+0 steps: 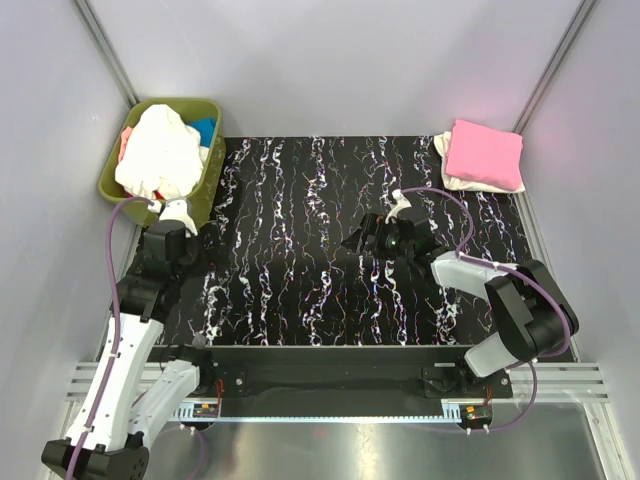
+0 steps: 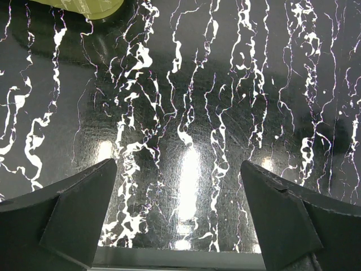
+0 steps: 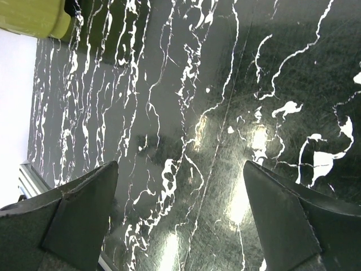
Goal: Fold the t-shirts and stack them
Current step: Grab the tshirt from the pile, then move the tshirt to the center of the board
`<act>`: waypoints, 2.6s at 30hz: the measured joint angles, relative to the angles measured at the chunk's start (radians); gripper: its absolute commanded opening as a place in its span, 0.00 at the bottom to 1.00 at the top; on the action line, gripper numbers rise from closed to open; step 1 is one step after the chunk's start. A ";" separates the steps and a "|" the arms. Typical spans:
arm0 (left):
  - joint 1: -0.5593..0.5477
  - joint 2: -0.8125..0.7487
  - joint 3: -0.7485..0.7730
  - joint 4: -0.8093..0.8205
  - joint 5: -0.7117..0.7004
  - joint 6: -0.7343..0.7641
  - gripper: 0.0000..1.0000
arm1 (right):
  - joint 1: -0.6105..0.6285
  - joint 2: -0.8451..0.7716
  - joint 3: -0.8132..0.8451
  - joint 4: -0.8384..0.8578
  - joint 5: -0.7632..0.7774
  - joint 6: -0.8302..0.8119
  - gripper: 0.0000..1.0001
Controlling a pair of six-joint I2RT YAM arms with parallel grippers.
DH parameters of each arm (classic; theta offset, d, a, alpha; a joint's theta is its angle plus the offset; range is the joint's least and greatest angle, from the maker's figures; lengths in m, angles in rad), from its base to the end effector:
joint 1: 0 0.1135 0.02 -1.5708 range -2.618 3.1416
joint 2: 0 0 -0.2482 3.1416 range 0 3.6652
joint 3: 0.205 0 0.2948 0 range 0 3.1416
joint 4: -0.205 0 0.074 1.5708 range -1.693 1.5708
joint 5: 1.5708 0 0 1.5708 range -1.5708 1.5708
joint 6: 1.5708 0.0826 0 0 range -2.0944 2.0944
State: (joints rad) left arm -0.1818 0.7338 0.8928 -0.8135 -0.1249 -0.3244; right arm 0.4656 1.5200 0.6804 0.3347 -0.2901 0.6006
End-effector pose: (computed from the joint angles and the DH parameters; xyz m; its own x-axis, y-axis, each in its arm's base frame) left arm 0.2329 -0.0323 0.2897 -0.5937 -0.2124 -0.7761 -0.1129 0.9770 -0.1810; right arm 0.3279 0.1912 0.1125 -0.7261 0.2412 -0.6439 -0.2952 0.7364 0.6088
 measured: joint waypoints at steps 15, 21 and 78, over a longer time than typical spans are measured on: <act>0.006 0.185 0.063 0.019 -0.019 0.014 0.99 | 0.000 0.006 0.035 -0.053 -0.010 0.000 1.00; 0.062 0.428 0.293 -0.003 -0.074 0.014 0.99 | 0.000 0.019 0.045 -0.072 -0.010 0.000 1.00; -0.115 0.625 1.146 0.204 0.377 0.006 0.99 | -0.004 -0.466 -0.082 -0.190 0.320 0.017 1.00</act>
State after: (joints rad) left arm -0.2966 1.3586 2.0384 -0.6094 0.2516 -0.3183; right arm 0.4618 1.0538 0.5983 0.1452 0.0303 0.6174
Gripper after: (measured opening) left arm 0.947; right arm 0.993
